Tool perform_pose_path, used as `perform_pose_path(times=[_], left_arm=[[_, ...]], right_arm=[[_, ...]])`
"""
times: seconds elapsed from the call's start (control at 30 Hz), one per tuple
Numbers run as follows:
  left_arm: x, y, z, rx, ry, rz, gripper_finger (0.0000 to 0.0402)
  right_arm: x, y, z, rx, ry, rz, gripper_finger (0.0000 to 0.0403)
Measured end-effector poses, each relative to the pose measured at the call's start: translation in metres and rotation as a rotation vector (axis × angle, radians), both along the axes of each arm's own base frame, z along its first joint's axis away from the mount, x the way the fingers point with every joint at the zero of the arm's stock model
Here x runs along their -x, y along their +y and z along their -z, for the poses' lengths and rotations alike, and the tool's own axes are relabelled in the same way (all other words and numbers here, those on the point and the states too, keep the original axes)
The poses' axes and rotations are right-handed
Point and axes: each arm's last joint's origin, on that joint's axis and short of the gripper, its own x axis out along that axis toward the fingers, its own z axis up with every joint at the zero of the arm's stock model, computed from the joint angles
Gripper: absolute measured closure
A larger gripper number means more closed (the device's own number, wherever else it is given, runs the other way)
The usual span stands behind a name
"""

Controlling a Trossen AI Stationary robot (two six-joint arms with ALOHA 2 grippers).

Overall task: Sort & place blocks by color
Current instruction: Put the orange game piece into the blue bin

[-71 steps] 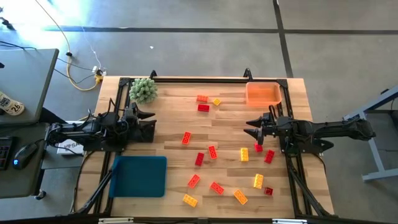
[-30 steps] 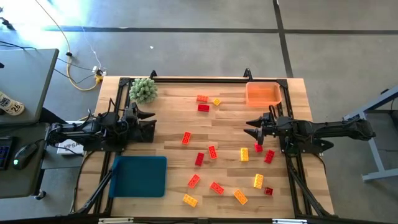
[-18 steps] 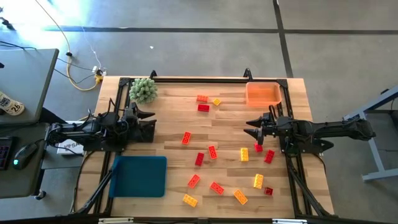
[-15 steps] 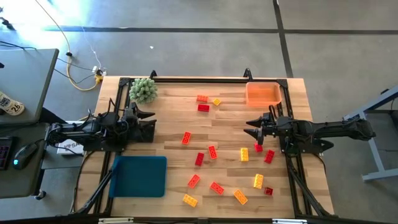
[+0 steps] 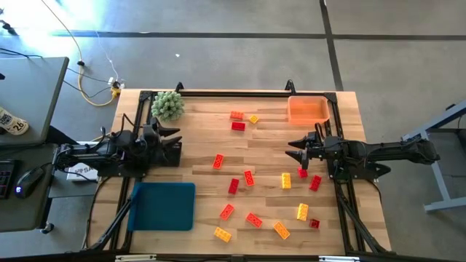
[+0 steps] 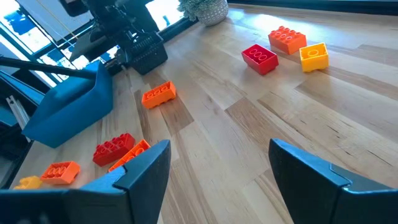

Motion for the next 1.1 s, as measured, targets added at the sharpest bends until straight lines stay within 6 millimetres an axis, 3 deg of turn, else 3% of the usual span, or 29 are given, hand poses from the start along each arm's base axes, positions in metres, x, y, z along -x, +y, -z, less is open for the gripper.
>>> perform_pose_path(times=[0.33,0.67,0.87,1.1], left_arm=[[0.003,0.003,-0.006,-0.004,-0.031,-0.142,0.0235],[0.005,0.006,-0.050,0.011,-0.069,-0.246,0.0191],[-0.013,0.010,-0.081,0.036,-0.015,-0.284,0.0193],[-0.052,0.017,-0.104,0.065,0.087,-0.315,0.0194]], right_arm=[[0.000,0.000,0.000,0.000,0.000,0.000,0.0143],[0.000,0.000,0.000,0.000,0.000,0.000,0.0143],[0.000,0.000,0.000,0.000,0.000,0.000,0.0143],[0.000,0.000,0.000,0.000,0.000,0.000,0.0143]])
